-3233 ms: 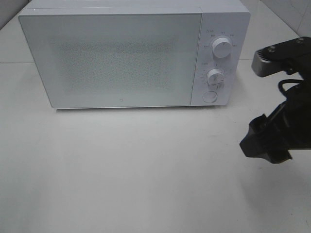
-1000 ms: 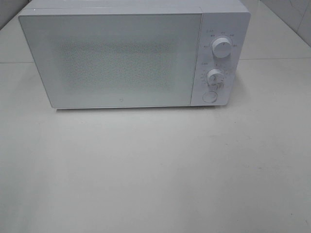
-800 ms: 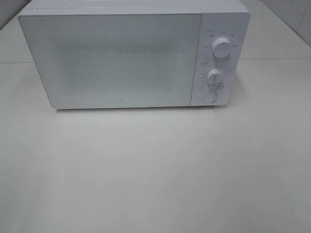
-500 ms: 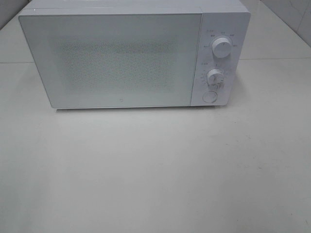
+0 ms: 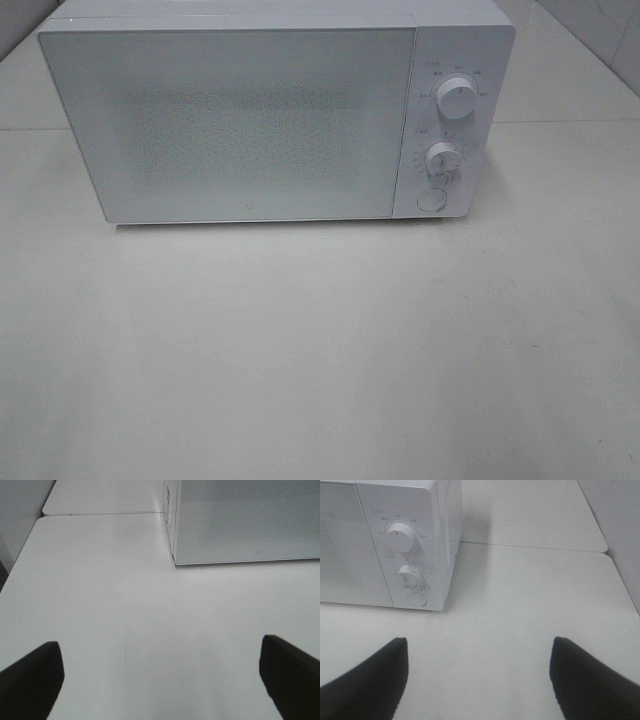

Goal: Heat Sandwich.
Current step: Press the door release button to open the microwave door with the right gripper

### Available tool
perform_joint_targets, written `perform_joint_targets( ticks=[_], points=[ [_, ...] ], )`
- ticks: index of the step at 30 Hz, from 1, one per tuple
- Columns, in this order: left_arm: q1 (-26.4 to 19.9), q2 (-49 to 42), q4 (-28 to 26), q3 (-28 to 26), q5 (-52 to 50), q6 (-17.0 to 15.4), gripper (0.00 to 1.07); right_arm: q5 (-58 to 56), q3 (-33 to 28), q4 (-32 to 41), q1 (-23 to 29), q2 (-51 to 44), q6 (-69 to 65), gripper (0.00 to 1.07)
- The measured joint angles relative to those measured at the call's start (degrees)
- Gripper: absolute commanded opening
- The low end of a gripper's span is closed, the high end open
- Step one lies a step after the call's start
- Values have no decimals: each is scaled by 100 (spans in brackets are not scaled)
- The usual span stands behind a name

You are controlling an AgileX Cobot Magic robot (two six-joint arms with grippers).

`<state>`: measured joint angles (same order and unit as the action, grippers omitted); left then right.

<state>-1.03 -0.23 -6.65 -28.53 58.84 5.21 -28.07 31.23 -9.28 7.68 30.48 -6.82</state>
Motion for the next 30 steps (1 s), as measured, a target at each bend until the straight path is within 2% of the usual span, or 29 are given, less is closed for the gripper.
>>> perform_joint_targets(
  ticks=[30],
  points=[
    [0, 0, 0, 0, 0, 0, 103, 3466, 0, 0, 0, 3254, -195, 76]
  ],
)
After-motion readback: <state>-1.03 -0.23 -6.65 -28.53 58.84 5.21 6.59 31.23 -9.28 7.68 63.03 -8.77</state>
